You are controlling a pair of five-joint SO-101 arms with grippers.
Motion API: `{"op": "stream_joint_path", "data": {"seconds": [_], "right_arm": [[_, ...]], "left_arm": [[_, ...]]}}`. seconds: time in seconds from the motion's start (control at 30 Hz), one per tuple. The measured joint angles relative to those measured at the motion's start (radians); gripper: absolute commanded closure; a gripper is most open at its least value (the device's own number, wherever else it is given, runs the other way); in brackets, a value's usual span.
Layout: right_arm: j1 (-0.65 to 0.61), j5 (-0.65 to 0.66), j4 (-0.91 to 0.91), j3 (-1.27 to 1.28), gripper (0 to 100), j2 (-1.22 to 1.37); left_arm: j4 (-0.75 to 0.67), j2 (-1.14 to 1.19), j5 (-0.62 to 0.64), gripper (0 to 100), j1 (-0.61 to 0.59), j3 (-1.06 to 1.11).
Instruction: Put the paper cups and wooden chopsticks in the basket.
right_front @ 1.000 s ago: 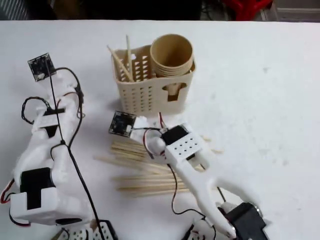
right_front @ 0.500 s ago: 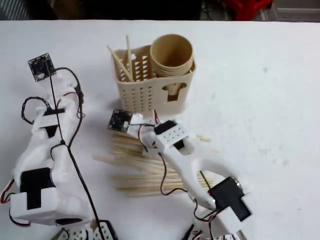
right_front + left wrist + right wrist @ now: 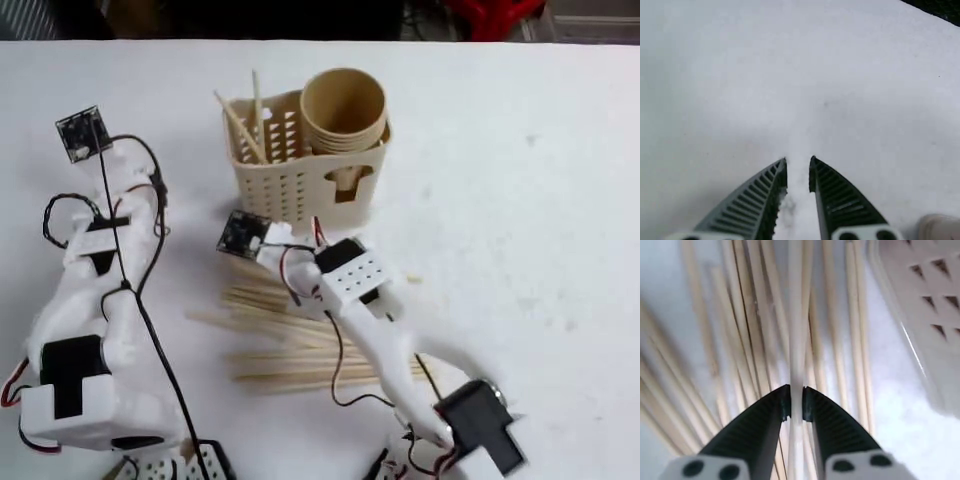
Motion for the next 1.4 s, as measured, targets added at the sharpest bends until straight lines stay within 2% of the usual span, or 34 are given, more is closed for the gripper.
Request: {"op": "stream_joint_path", "data": {"seconds": [0.23, 0.5, 0.7, 0.9, 1.13, 1.4], "right_arm": [[0.0, -0.08, 0.032, 0.023, 98.1, -0.149], [0.0, -0.222, 0.034, 0.034, 98.2, -0.477], [0.002, -0.308, 0.08, -0.167, 98.2, -0.519], [0.002, -0.37, 0.084, -0.505, 98.2, -0.364], [0.002, -0.448, 0.081, -0.899, 98.2, -0.058], [0.002, -0.459, -0.095, -1.157, 98.2, 0.169]], "left_arm": [[0.0, 0.0, 0.0, 91, 0.0, 0.0], [0.0, 0.0, 0.0, 91, 0.0, 0.0], [0.0, 0.0, 0.0, 91, 0.0, 0.0], [0.0, 0.0, 0.0, 91, 0.0, 0.0], [0.0, 0.0, 0.0, 91, 0.0, 0.0], [0.0, 0.0, 0.0, 91, 0.0, 0.0]]}}
